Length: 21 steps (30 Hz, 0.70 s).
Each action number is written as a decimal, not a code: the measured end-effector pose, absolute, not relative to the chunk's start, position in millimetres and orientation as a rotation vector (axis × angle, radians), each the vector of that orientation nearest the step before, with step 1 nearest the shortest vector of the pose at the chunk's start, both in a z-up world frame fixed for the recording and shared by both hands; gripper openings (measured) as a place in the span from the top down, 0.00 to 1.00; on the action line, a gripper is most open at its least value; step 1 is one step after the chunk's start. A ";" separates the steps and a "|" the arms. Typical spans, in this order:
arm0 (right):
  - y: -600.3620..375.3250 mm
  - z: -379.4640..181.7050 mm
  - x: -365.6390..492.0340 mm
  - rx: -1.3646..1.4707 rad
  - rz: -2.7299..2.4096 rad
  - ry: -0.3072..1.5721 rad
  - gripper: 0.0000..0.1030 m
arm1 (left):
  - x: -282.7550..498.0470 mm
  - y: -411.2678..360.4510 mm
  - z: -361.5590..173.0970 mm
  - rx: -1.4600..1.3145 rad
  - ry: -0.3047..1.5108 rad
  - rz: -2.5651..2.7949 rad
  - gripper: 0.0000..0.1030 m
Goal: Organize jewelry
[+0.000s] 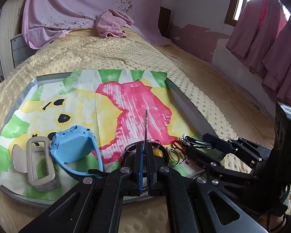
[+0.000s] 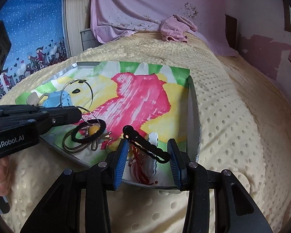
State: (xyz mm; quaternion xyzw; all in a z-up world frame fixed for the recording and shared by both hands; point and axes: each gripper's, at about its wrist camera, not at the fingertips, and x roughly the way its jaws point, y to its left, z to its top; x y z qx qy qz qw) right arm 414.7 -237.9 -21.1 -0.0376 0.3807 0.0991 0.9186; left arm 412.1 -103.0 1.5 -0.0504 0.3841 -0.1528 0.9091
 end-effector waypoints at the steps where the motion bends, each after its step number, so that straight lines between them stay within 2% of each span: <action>1: -239.3 -20.5 414.0 -0.069 0.203 0.783 0.64 | 412.3 -102.6 0.7 -0.103 0.796 -0.311 0.97; 13: -254.3 -16.1 394.5 -0.009 0.187 0.704 0.52 | 401.2 -103.7 1.5 -0.089 0.779 -0.289 0.96; 15: -259.1 -12.6 388.7 0.016 0.180 0.676 0.47 | 396.1 -103.7 2.8 -0.088 0.763 -0.284 0.96; 21: -275.2 -3.0 371.4 0.084 0.142 0.615 0.41 | 379.1 -100.5 8.3 -0.095 0.706 -0.262 0.96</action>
